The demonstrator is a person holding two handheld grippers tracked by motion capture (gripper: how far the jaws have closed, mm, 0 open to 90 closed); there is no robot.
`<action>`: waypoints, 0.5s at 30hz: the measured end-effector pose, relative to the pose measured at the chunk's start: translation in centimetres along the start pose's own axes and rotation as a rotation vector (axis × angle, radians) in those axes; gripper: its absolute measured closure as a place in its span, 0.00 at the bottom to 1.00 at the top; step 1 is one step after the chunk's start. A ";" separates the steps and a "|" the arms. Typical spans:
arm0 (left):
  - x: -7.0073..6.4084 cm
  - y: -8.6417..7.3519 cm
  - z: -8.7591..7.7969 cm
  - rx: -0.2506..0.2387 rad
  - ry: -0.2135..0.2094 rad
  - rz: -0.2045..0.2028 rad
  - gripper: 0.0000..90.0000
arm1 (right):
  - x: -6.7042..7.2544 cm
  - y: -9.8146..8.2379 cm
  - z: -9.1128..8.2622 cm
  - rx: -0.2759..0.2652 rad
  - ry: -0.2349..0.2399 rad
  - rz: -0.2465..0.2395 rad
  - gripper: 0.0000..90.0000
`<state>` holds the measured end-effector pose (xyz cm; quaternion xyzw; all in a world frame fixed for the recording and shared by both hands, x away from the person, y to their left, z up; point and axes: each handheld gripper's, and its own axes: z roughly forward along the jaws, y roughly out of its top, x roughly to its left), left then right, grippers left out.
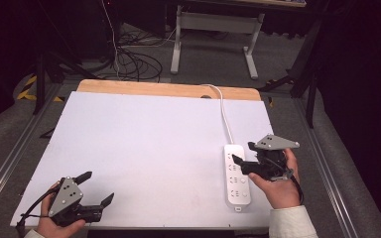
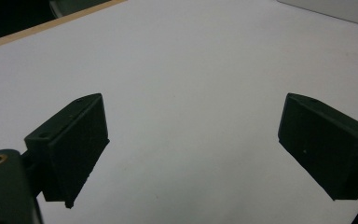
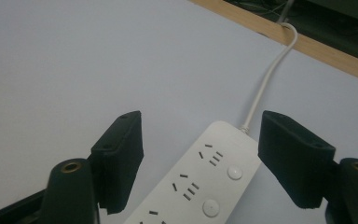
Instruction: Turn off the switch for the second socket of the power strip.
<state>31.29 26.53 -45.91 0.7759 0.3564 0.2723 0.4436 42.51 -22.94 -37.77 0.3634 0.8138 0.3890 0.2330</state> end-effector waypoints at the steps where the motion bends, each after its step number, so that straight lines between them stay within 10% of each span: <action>1: 0.0 0.0 0.0 0.000 0.000 0.001 0.10 | 0.1 0.0 -0.1 -0.007 0.000 0.009 0.32; 5: 0.0 0.0 0.0 0.002 0.000 -0.001 0.10 | 0.1 -0.1 -0.4 0.048 0.049 0.129 0.30; 15: 0.0 0.0 -0.1 -0.002 0.002 -0.002 0.10 | 1.4 -0.4 -0.8 -0.088 0.096 0.022 0.23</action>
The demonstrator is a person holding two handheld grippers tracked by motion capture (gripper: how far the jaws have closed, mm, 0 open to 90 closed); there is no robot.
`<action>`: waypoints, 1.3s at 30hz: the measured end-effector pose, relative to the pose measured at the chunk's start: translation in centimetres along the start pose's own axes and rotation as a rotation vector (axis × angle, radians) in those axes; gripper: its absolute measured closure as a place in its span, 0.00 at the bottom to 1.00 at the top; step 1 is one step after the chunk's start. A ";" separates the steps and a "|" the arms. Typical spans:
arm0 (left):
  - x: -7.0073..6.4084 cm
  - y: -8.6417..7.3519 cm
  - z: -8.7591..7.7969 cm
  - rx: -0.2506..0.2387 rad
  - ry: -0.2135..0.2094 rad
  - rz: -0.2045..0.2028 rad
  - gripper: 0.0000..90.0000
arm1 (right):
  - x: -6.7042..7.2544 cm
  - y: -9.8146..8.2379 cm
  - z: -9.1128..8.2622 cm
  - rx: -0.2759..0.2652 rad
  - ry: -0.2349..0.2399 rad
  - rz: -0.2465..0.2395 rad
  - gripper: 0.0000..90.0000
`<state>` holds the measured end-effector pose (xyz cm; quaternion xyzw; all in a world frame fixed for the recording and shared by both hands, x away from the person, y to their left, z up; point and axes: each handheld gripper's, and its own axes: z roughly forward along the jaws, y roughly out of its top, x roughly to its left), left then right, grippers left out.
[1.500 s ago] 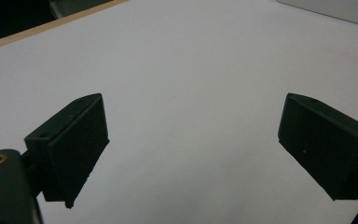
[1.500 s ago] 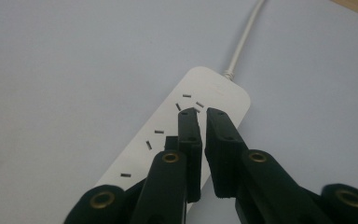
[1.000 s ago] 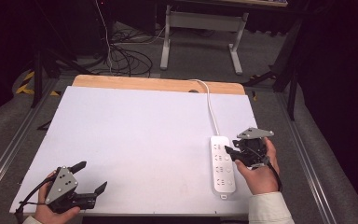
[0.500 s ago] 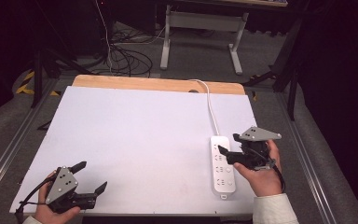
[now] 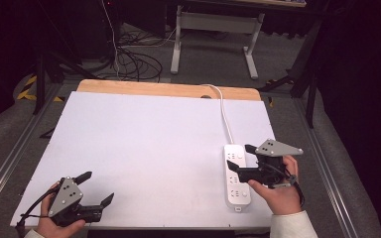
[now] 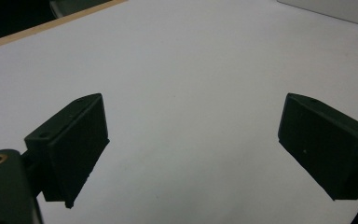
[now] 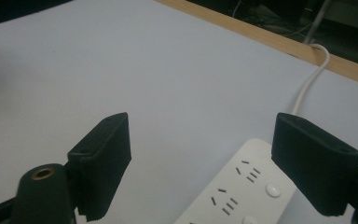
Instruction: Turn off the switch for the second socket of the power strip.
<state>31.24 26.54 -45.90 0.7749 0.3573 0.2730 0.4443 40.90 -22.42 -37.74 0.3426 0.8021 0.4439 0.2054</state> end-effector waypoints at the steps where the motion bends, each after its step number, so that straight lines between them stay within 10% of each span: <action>1: 0.0 0.0 0.0 -0.001 0.001 0.000 0.10 | 0.2 -0.1 -0.1 -0.014 0.014 -0.004 0.23; 8: 0.0 0.0 -0.1 -0.005 -0.004 -0.005 0.10 | 1.4 -1.4 -0.3 -0.147 0.124 -0.020 0.17; 14: 0.0 0.0 -0.2 -0.006 -0.007 0.000 0.10 | 2.5 -3.3 0.0 -0.141 0.194 -0.026 0.16; 39: -0.1 0.0 -0.4 -0.008 -0.027 -0.002 0.10 | 3.1 -9.9 2.6 -0.202 0.146 -0.089 0.10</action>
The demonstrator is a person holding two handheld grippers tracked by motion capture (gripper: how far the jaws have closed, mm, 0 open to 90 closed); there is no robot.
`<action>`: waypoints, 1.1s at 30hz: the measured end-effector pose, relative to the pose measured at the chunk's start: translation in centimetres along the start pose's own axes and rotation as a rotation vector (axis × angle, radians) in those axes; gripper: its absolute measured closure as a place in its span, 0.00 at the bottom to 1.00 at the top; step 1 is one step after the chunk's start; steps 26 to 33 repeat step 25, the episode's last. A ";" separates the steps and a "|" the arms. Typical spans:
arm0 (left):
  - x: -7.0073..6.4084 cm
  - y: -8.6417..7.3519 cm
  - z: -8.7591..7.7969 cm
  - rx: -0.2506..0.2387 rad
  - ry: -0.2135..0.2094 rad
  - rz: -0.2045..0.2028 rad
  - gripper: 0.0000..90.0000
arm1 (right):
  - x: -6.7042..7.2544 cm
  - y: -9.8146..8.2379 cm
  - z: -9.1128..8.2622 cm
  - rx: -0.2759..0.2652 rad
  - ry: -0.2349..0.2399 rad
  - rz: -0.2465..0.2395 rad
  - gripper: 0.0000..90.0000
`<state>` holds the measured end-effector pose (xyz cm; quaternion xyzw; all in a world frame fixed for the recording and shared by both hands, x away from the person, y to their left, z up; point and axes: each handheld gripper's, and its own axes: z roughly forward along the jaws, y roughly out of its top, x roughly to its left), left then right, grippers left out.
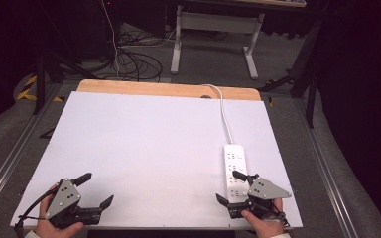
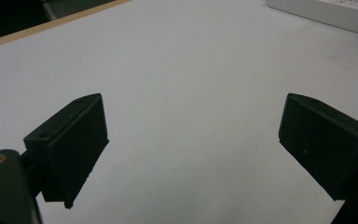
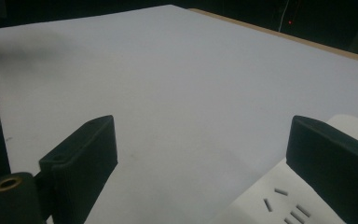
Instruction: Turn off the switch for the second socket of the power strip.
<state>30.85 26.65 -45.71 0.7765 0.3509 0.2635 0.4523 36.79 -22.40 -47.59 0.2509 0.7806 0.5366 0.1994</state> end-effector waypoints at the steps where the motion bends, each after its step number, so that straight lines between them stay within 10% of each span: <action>1: 0.0 0.0 0.0 0.000 0.002 -0.002 0.10 | 0.0 -0.1 0.1 0.006 -0.001 -0.001 0.10; 16: 0.2 -0.1 0.4 0.007 -0.002 -0.001 0.10 | 0.8 -0.3 1.0 0.105 -0.013 -0.017 0.19; 33: 0.4 -0.1 0.4 -0.003 -0.016 -0.012 0.12 | 0.0 -0.4 0.3 0.065 -0.010 0.017 0.16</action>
